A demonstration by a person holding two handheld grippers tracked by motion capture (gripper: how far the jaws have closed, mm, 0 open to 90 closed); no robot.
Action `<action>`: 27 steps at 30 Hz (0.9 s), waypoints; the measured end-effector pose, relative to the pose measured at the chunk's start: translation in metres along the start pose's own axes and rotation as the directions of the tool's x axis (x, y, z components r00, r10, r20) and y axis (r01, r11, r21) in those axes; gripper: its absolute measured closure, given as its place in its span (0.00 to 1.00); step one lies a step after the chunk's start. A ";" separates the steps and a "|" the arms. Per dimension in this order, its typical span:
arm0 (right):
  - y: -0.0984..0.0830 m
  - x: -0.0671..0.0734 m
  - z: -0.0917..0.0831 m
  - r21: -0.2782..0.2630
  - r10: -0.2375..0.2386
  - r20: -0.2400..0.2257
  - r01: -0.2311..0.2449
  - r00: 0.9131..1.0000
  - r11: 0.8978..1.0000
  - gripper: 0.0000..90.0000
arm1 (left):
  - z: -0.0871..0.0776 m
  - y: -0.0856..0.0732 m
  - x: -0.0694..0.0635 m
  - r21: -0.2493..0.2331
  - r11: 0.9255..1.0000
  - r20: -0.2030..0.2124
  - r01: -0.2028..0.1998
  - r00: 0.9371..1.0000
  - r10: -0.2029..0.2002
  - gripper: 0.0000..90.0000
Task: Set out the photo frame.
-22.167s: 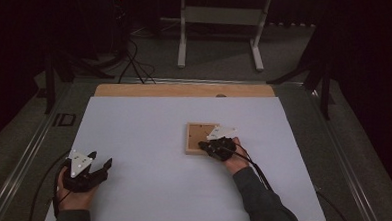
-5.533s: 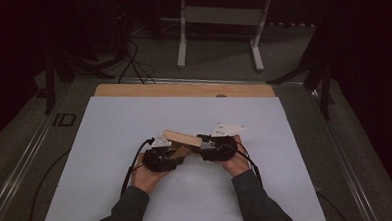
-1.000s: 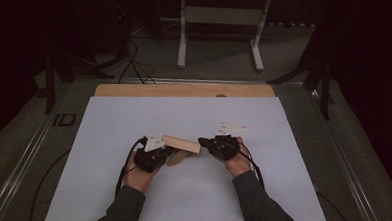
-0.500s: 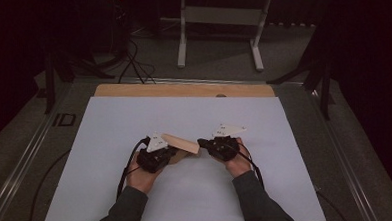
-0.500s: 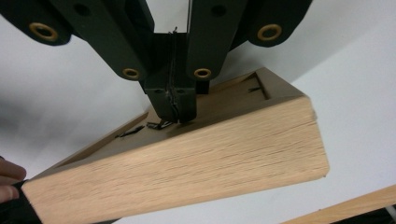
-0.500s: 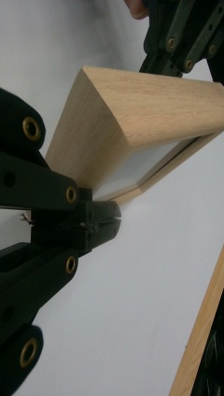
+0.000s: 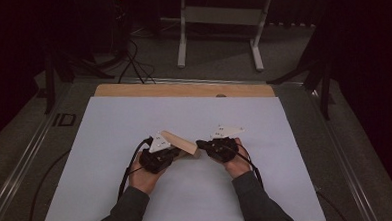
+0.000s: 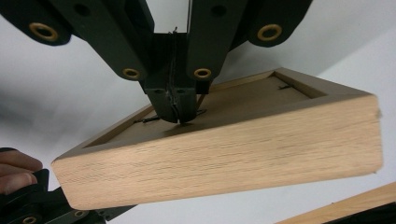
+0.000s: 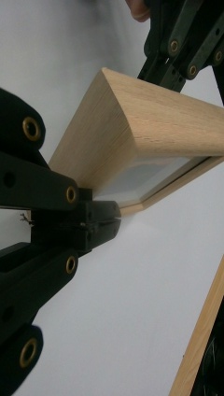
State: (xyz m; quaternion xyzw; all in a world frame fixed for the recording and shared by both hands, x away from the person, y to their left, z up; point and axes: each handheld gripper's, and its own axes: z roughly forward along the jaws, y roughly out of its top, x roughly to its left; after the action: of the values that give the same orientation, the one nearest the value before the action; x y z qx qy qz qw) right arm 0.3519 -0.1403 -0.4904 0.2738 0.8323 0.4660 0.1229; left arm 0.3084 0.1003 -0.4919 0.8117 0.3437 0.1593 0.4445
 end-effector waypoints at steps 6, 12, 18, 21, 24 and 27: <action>0.000 0.002 0.000 0.002 -0.010 -0.007 0.010 1.000 1.000 1.00 | 0.002 0.000 -0.001 0.008 1.000 -0.001 -0.003 1.000 0.003 1.00; 0.001 0.004 0.000 0.008 -0.017 -0.018 0.017 1.000 1.000 1.00 | 0.003 0.000 -0.002 0.012 1.000 0.003 -0.001 1.000 0.001 1.00; 0.000 0.005 0.001 0.011 -0.021 -0.025 0.022 0.999 1.000 1.00 | 0.004 -0.001 -0.002 0.015 1.000 0.002 0.000 1.000 0.000 1.00; 0.000 0.007 0.001 0.011 -0.026 -0.028 0.026 0.999 1.000 1.00 | 0.004 -0.001 -0.002 0.017 1.000 0.000 0.001 1.000 -0.001 1.00; 0.000 0.007 0.001 0.015 -0.028 -0.033 0.029 0.999 0.999 1.00 | 0.004 -0.001 -0.002 0.019 1.000 0.000 0.002 1.000 -0.002 1.00; 0.000 0.008 0.002 0.018 -0.026 -0.037 0.027 0.999 0.999 1.00 | 0.004 -0.001 -0.003 0.024 1.000 -0.001 0.002 1.000 -0.002 1.00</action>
State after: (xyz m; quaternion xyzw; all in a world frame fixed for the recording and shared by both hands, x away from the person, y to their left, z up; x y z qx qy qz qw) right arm 0.3465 -0.1344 -0.4910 0.2553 0.8423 0.4616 0.1111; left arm 0.3087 0.0961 -0.4949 0.8165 0.3467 0.1554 0.4347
